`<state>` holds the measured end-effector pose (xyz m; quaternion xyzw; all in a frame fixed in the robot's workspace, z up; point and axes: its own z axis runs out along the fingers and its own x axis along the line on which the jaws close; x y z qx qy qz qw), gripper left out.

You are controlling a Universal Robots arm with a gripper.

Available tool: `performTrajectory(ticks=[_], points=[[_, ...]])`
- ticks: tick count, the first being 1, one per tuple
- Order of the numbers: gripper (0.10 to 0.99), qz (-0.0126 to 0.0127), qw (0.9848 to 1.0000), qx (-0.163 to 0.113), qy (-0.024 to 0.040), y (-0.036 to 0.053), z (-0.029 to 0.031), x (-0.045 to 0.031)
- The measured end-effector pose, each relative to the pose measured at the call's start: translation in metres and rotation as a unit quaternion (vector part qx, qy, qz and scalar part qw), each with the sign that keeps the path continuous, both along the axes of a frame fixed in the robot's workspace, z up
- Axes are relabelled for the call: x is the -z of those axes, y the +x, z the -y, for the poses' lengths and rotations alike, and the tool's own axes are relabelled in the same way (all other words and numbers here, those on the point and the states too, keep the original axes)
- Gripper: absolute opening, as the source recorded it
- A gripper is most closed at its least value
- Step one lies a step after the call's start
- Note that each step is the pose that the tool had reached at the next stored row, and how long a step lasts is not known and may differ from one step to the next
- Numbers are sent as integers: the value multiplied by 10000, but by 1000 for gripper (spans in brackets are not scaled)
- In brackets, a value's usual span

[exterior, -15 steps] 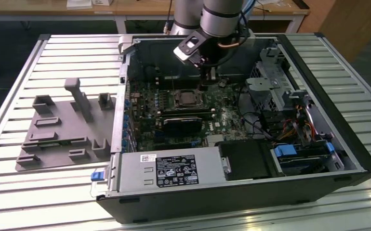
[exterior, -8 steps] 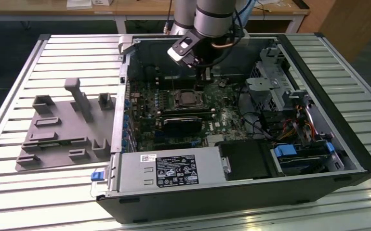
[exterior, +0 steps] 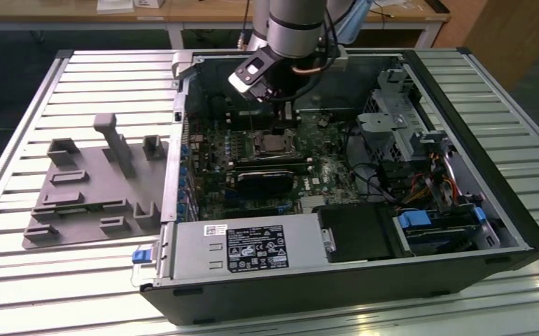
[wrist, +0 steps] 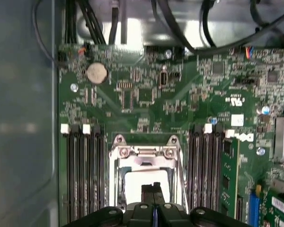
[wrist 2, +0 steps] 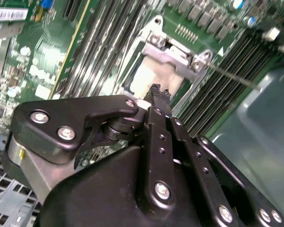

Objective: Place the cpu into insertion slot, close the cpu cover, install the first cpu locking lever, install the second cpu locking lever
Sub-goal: 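Close the cpu cover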

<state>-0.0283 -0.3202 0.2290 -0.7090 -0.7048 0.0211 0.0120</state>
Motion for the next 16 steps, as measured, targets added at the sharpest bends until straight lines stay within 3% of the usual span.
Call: performTrajectory(ticks=[3,4,7,8,9,14,16], points=[[102,14,10000,-17,0,-52,1,27],[102,52,10000,-23,-2,-60,2,29],[102,208,9998,-48,0,-73,1,37],[102,247,9997,-54,1,-81,1,42],[102,268,9996,-59,0,-90,1,43],[102,271,9996,-80,1,-92,1,43],[102,271,9994,-232,4,-92,1,43]])
